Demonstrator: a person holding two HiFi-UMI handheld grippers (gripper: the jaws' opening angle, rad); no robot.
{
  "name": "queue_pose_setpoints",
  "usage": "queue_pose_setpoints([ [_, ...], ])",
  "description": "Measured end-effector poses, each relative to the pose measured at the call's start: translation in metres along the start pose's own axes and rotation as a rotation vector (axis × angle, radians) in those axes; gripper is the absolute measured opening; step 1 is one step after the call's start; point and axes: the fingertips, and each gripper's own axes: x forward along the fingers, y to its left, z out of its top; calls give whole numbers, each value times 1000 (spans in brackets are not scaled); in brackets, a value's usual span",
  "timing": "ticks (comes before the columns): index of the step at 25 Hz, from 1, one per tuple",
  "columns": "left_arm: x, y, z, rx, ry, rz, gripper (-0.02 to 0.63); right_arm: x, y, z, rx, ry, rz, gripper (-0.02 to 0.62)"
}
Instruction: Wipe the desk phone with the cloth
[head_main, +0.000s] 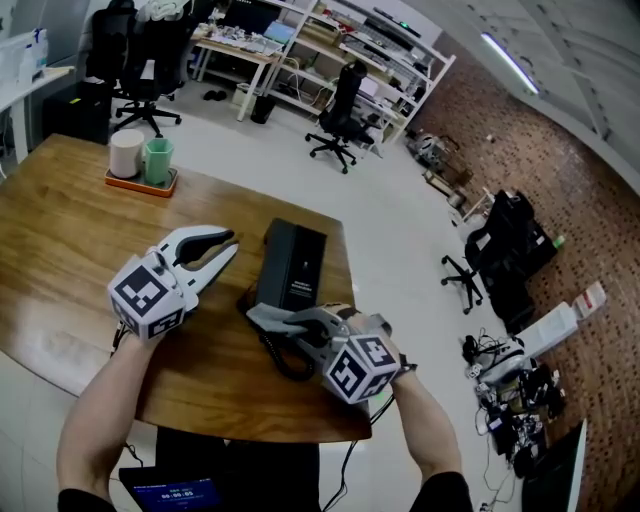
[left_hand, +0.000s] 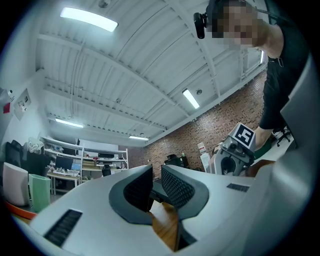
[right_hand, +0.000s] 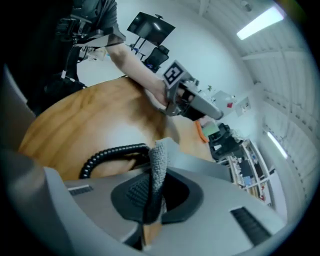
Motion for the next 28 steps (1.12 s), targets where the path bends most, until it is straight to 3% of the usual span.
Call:
queue_pose_setpoints([
  [2,-1,0,0,-1,-1,-1,40,-6,-44,-8,87,-22,-137,26],
  [5,-2,1,0,-3,-3,1,40,-10,-133,-38,267,1,-421,26],
  [6,-2,1,0,-4,-4,2,40,-9,-157,-49,318,20,-488,25],
  [8,-1,0,-1,-7,-7,4,40,1,-185,-69,377,68,-543,26],
  [13,3,-4,2,2,-4,1,40,23,-174,-91,356,145,-472,25],
  [24,0,-1,2,9,2,0,40,7,-22,-20,36,65,-159,25],
  [28,-1,-1,1,10,2,-2,40,-6,1,-10,15,37,-33,25],
])
